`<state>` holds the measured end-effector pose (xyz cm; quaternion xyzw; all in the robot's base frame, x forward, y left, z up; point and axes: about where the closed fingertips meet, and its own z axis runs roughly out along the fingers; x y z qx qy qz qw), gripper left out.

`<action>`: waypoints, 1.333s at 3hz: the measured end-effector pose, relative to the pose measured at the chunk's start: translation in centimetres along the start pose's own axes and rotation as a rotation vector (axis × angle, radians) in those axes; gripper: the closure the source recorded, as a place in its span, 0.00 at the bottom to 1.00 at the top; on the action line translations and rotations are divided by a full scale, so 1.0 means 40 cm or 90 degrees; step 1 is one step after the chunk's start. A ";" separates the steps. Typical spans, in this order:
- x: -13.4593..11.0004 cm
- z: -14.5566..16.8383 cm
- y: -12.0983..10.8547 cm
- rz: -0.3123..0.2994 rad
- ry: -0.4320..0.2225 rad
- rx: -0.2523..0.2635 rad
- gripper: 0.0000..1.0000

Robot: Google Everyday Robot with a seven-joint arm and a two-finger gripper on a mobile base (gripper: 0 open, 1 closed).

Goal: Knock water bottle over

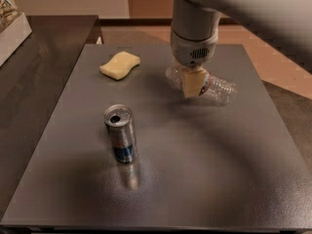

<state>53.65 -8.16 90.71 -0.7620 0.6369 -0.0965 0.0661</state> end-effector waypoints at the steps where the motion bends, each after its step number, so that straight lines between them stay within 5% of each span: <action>1: -0.027 0.033 0.017 -0.034 0.020 -0.013 0.36; 2: -0.039 0.063 0.025 -0.041 0.005 -0.032 0.13; 3: -0.041 0.065 0.023 -0.041 0.003 -0.030 0.00; 4: -0.041 0.065 0.023 -0.041 0.003 -0.030 0.00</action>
Offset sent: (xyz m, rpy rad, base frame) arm -0.0113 0.0176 -0.0422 -0.0064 0.1079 0.0724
